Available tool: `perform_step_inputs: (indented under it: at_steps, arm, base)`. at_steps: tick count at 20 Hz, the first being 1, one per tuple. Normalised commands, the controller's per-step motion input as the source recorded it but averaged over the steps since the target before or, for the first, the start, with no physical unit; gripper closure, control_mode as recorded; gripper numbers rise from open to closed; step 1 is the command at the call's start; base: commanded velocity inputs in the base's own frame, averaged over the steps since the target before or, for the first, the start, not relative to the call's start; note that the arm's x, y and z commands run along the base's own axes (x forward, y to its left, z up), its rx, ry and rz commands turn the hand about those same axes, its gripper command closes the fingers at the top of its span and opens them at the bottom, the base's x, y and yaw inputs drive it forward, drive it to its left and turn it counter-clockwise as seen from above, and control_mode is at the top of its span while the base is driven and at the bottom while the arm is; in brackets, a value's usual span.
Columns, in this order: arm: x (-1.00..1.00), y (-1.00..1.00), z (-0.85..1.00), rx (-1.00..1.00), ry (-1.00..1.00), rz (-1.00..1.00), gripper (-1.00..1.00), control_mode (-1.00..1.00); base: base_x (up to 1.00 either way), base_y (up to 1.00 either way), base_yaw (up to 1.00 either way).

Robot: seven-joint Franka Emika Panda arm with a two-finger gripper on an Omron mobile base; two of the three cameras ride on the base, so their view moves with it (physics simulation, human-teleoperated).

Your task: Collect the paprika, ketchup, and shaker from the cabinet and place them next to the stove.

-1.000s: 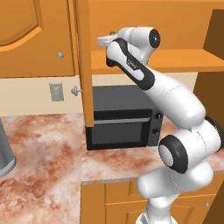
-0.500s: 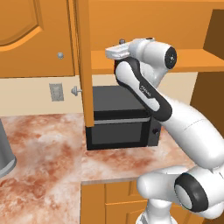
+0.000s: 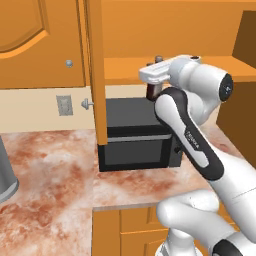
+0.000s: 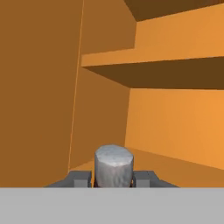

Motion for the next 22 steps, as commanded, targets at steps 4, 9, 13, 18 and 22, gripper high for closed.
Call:
perform_step_inputs:
  at_steps: [4, 9, 13, 18, 22]
  arm:
    - [-0.88, -0.44, 0.01, 0.0, 0.0, 0.0, 1.0, -1.0]
    - [-0.93, -0.4, 0.08, 0.0, -0.02, 0.0, 1.0, -1.0]
    - [-0.84, -0.32, 0.0, 0.0, 0.0, 0.0, 1.0, -1.0]
    - [-0.71, -0.12, -0.02, 0.0, 0.03, 0.0, 1.0, -1.0]
    - [-0.61, 0.0, -0.16, 0.0, 0.04, 0.0, 1.0, -1.0]
  base:
    - [0.0, 0.0, 0.0]
    - [0.0, 0.0, 0.0]
    - [0.0, 0.0, 0.0]
    - [0.0, 0.0, 0.0]
    - [0.0, 0.0, 0.0]
